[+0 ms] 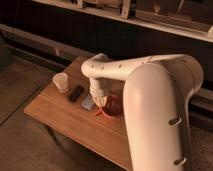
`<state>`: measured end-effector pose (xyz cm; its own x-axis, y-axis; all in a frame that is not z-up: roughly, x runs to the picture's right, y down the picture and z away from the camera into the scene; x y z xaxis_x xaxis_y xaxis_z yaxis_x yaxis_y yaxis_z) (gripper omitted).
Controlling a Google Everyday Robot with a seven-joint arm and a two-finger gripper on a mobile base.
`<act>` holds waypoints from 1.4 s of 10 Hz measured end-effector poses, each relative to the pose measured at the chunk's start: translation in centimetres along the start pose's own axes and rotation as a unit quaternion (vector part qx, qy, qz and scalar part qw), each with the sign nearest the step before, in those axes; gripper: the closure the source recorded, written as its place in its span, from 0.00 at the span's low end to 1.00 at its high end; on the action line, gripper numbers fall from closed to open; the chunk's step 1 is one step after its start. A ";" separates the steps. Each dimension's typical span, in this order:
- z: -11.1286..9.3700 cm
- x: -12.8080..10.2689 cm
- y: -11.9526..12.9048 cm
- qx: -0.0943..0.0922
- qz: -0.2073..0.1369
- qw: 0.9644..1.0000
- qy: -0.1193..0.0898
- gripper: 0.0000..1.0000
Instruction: Drag the ceramic bowl in a circle
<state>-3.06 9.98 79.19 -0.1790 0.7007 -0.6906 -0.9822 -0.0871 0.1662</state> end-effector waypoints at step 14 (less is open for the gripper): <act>1.9 5.8 -16.6 0.063 0.147 0.985 0.064 1.00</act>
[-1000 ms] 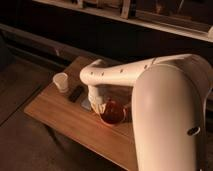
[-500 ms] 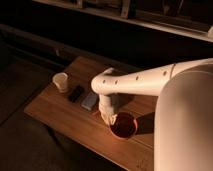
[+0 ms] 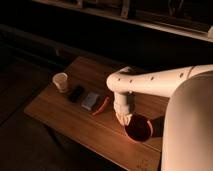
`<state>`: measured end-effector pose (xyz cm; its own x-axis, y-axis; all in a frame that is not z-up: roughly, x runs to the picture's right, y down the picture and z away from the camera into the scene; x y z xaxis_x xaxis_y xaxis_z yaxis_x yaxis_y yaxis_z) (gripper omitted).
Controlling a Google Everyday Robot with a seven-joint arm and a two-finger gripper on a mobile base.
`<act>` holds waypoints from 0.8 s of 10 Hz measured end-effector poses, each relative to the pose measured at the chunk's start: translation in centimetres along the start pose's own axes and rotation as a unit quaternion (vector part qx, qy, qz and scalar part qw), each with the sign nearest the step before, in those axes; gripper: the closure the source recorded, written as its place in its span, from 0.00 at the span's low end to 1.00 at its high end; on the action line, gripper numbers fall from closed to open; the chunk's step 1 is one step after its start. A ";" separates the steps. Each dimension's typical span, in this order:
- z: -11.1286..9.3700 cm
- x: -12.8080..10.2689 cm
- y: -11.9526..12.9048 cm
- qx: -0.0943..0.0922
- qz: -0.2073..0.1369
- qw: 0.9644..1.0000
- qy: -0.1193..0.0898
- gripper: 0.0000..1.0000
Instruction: Drag the ceramic bowl in a circle
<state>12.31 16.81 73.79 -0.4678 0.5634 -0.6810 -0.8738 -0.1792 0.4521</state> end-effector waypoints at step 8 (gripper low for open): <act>-0.1 -7.5 -2.1 -0.009 0.029 1.000 0.003 1.00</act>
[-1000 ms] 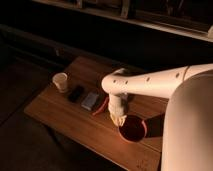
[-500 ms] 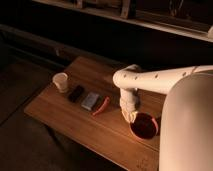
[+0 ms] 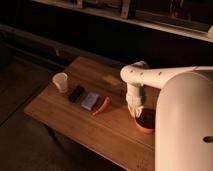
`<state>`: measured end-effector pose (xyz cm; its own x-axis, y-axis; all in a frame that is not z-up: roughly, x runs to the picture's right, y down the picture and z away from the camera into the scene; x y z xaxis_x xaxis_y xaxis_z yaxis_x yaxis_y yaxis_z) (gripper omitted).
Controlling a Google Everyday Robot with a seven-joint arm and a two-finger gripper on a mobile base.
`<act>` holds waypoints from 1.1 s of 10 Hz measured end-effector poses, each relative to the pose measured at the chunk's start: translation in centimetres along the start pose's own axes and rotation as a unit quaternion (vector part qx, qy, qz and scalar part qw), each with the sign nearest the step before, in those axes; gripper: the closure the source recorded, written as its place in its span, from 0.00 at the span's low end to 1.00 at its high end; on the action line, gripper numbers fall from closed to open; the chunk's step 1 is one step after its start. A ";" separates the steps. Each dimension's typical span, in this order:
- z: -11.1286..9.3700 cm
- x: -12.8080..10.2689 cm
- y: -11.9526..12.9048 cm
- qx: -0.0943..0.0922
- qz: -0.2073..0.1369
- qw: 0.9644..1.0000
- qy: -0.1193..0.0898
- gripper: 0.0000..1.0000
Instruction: Drag the ceramic bowl in a circle
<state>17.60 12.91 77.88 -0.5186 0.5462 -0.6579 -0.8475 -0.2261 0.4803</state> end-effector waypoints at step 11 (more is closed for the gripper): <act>-7.1 0.1 13.5 -0.010 -0.130 0.989 -0.075 1.00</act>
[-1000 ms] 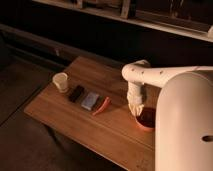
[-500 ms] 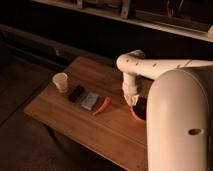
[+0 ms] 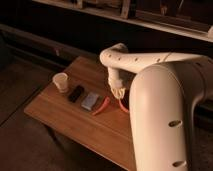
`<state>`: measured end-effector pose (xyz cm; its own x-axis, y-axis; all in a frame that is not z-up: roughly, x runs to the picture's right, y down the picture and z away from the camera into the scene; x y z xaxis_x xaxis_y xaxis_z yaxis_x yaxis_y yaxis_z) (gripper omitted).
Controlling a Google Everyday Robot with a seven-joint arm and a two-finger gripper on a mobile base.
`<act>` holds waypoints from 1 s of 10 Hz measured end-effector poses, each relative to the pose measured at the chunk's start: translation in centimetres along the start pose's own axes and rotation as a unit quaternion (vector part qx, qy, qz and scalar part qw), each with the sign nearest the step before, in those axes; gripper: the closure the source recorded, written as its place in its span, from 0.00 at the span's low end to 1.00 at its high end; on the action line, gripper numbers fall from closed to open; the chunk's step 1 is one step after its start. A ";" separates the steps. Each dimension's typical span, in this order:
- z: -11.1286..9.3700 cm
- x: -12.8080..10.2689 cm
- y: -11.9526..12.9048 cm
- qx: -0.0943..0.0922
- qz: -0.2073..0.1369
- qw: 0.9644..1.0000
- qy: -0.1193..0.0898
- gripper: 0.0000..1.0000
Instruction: Drag the ceramic bowl in a circle
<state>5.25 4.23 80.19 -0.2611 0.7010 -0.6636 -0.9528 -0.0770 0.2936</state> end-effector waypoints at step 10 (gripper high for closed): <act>0.5 5.9 11.1 -0.019 -0.118 0.993 -0.022 1.00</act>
<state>-6.80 7.86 79.91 -0.0231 0.7325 -0.6803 -0.9921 0.0669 0.1058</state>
